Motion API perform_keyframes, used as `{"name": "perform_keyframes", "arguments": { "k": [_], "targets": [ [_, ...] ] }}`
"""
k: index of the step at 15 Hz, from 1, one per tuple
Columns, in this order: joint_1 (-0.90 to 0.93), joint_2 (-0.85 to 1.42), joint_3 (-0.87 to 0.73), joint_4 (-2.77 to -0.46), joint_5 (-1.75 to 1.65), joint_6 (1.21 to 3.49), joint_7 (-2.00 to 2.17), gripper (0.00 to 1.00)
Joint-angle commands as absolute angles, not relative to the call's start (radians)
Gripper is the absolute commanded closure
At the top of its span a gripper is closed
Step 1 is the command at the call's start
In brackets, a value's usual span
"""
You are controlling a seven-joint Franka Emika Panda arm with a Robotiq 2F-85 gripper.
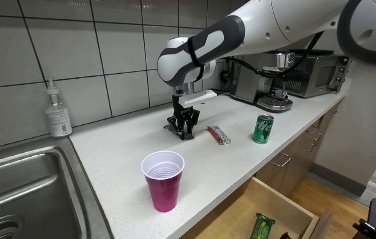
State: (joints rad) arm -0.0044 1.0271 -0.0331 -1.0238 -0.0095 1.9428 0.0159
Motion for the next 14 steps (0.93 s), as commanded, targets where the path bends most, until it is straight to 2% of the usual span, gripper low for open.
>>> {"name": "perform_keyframes", "arguments": {
  "k": [1, 5, 6, 9, 14],
  "targets": [
    [-0.026, 1.058, -0.008, -0.969, 0.004, 1.930, -0.025, 0.88],
    [-0.038, 1.064, 0.012, -0.961, 0.021, 1.936, -0.061, 0.88],
    [-0.039, 0.943, 0.016, -1.111, 0.024, 1.962, -0.073, 0.88],
    [-0.047, 0.913, 0.027, -1.141, 0.031, 1.972, -0.102, 0.88],
    [-0.044, 0.748, 0.037, -1.372, 0.029, 1.982, -0.141, 0.88]
  ]
}}
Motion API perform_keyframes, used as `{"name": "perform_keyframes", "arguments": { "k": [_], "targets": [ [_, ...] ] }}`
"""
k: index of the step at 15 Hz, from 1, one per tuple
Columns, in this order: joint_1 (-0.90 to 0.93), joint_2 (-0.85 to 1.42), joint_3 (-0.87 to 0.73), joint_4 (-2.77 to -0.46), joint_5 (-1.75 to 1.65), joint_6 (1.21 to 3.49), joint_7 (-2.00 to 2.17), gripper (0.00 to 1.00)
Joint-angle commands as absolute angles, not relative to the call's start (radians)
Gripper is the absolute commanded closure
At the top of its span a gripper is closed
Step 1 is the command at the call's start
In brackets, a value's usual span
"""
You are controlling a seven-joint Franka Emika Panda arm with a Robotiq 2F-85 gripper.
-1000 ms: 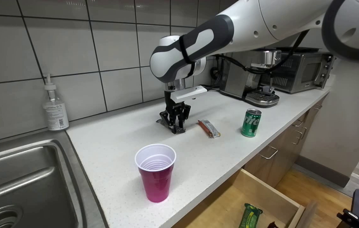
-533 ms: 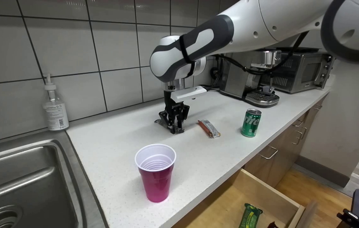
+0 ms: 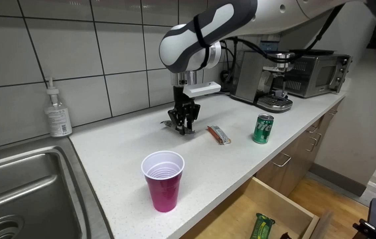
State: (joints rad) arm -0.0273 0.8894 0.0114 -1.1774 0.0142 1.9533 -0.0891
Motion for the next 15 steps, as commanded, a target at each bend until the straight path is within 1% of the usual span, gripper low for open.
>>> {"name": "perform_keyframes", "arguments": {
  "k": [1, 11, 15],
  "targets": [
    [-0.044, 0.721, 0.040, -1.411, 0.029, 1.992, -0.152, 0.88],
    [-0.044, 0.408, 0.045, -1.885, 0.020, 2.092, -0.256, 0.88],
    [-0.033, 0.300, 0.038, -2.063, 0.023, 2.150, -0.235, 0.88]
  ]
}}
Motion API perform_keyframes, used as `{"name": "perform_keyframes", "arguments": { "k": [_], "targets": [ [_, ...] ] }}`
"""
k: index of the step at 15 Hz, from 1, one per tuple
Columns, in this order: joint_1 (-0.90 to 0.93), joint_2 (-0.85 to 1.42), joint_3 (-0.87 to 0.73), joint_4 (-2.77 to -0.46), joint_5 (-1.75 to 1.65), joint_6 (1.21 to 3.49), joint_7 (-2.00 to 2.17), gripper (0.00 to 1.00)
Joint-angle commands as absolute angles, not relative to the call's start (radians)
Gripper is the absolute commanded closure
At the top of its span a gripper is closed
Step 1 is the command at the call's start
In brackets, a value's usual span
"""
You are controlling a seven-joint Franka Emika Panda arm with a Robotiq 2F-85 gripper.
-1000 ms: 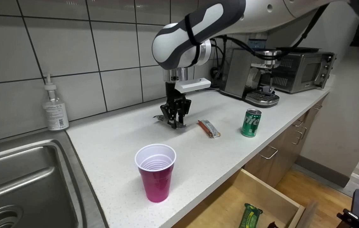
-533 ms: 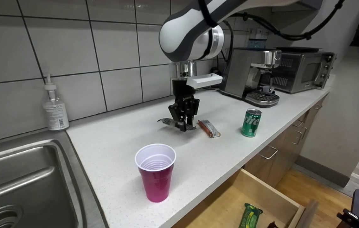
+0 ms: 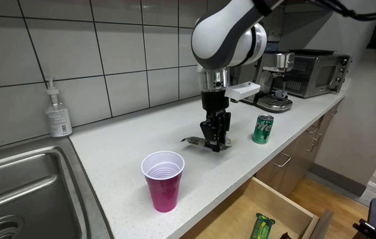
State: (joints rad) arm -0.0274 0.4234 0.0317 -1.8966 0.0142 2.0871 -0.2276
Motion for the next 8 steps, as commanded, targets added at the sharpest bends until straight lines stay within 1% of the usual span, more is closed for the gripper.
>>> {"name": "perform_keyframes", "arguments": {
  "k": [1, 8],
  "targets": [
    [-0.028, 0.276, 0.037, -2.100, 0.024, 2.161, -0.216, 0.88],
    [0.024, 0.116, 0.038, -2.334, 0.023, 2.265, -0.050, 0.88]
  ]
}}
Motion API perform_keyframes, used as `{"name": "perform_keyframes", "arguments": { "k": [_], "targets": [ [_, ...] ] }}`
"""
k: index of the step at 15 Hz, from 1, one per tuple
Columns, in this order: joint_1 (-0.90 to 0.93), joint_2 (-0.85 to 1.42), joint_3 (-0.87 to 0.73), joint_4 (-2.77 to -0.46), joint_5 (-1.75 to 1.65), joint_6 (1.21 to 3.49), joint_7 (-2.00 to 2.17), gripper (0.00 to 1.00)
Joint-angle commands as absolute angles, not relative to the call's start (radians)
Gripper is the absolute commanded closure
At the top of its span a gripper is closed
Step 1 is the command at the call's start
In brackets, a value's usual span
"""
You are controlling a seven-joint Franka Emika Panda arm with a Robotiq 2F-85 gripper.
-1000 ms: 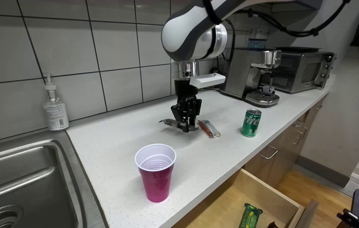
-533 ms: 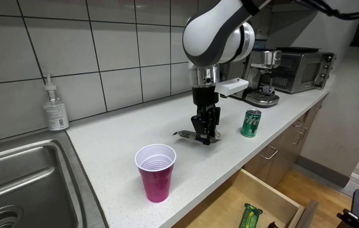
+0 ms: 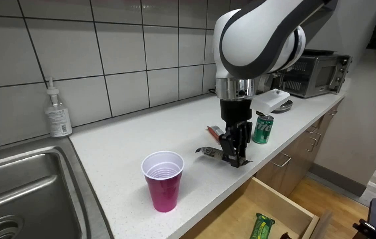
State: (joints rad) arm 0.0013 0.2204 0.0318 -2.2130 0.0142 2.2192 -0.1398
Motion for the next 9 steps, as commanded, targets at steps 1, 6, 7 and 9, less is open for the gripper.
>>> {"name": "perform_keyframes", "arguments": {
  "k": [1, 6, 7, 9],
  "targets": [
    [0.034, 0.098, 0.041, -2.364, 0.028, 2.276, -0.011, 0.88],
    [0.071, 0.029, 0.053, -2.484, 0.074, 2.332, 0.188, 0.88],
    [0.079, 0.016, 0.057, -2.510, 0.088, 2.352, 0.232, 0.88],
    [0.093, -0.004, 0.063, -2.556, 0.108, 2.390, 0.315, 0.88]
  ]
}}
